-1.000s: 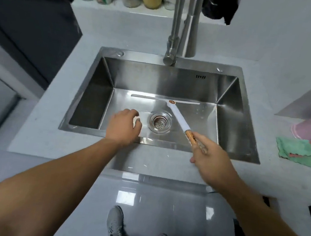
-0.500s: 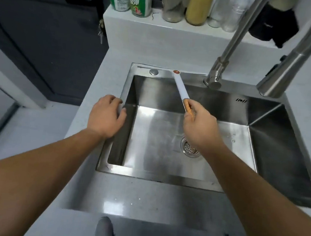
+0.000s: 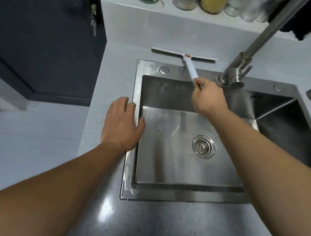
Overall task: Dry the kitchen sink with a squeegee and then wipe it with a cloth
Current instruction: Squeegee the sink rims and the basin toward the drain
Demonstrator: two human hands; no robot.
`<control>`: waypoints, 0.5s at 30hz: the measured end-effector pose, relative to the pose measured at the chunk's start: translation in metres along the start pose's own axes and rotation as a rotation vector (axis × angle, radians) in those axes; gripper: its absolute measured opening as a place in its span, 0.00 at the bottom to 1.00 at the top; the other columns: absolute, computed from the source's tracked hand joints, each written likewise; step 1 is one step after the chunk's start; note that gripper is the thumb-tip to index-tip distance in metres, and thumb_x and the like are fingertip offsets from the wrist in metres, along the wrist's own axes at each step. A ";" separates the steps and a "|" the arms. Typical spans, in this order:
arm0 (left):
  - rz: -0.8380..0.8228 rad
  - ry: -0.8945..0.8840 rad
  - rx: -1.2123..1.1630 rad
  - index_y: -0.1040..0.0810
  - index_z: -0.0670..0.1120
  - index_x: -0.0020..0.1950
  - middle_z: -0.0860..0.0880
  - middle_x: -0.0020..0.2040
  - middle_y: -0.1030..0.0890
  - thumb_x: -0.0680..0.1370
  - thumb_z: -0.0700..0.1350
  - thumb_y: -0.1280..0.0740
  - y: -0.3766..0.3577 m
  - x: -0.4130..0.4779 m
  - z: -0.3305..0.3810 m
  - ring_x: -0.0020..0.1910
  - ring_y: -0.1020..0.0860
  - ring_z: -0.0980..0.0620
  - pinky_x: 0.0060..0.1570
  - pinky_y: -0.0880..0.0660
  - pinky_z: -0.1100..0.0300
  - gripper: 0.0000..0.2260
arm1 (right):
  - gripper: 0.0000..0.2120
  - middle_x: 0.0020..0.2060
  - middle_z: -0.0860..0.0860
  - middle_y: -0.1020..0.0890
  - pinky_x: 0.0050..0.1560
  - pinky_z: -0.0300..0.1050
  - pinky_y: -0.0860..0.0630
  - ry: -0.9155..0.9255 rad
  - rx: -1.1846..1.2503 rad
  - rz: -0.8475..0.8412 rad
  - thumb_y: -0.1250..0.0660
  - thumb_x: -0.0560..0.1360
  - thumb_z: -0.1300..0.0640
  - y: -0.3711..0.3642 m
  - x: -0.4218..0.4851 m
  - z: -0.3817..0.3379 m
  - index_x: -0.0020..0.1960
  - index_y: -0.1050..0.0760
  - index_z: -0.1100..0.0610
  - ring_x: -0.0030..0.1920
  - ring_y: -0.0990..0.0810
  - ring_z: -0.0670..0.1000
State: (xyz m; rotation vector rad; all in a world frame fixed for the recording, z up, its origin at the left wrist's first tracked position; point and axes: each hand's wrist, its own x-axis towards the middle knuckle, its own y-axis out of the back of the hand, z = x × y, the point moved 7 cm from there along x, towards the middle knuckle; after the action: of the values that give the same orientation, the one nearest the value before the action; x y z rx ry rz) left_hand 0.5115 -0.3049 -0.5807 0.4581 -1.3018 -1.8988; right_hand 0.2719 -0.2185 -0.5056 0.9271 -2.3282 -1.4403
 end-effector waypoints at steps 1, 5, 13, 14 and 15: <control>-0.004 -0.004 0.007 0.26 0.41 0.63 0.41 0.67 0.29 0.79 0.57 0.42 0.000 0.000 0.000 0.69 0.33 0.42 0.72 0.36 0.47 0.23 | 0.20 0.56 0.58 0.18 0.50 0.47 0.25 -0.008 0.006 -0.002 0.43 0.79 0.55 0.000 -0.003 0.001 0.68 0.25 0.48 0.50 0.21 0.60; -0.012 -0.009 0.026 0.26 0.41 0.64 0.41 0.68 0.29 0.79 0.57 0.43 0.001 0.002 0.002 0.70 0.34 0.42 0.73 0.37 0.45 0.23 | 0.18 0.52 0.58 0.17 0.48 0.47 0.25 0.008 0.000 0.013 0.43 0.78 0.56 0.008 -0.030 0.006 0.65 0.23 0.50 0.44 0.23 0.59; -0.006 0.002 0.011 0.28 0.43 0.64 0.43 0.69 0.30 0.79 0.57 0.42 0.001 0.000 0.002 0.70 0.34 0.44 0.73 0.36 0.46 0.21 | 0.18 0.53 0.53 0.15 0.45 0.42 0.29 0.082 -0.005 -0.005 0.41 0.79 0.55 0.035 -0.104 0.029 0.67 0.24 0.46 0.47 0.19 0.57; 0.001 -0.002 0.009 0.28 0.43 0.64 0.44 0.68 0.30 0.79 0.57 0.42 0.002 0.000 0.003 0.69 0.33 0.44 0.72 0.36 0.46 0.21 | 0.18 0.54 0.51 0.15 0.46 0.41 0.30 0.094 -0.001 0.025 0.40 0.80 0.54 0.042 -0.101 0.027 0.67 0.24 0.45 0.49 0.19 0.57; 0.009 -0.007 0.006 0.28 0.43 0.64 0.44 0.68 0.29 0.79 0.57 0.41 0.002 0.000 0.003 0.69 0.33 0.44 0.72 0.35 0.47 0.21 | 0.17 0.55 0.51 0.15 0.46 0.41 0.31 0.104 0.006 0.055 0.40 0.80 0.54 0.048 -0.093 0.024 0.67 0.24 0.45 0.50 0.19 0.56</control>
State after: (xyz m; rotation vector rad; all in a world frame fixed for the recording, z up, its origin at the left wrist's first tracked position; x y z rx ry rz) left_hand 0.5100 -0.3031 -0.5777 0.4488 -1.3123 -1.8911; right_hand 0.3124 -0.1276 -0.4645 0.9090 -2.2663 -1.3316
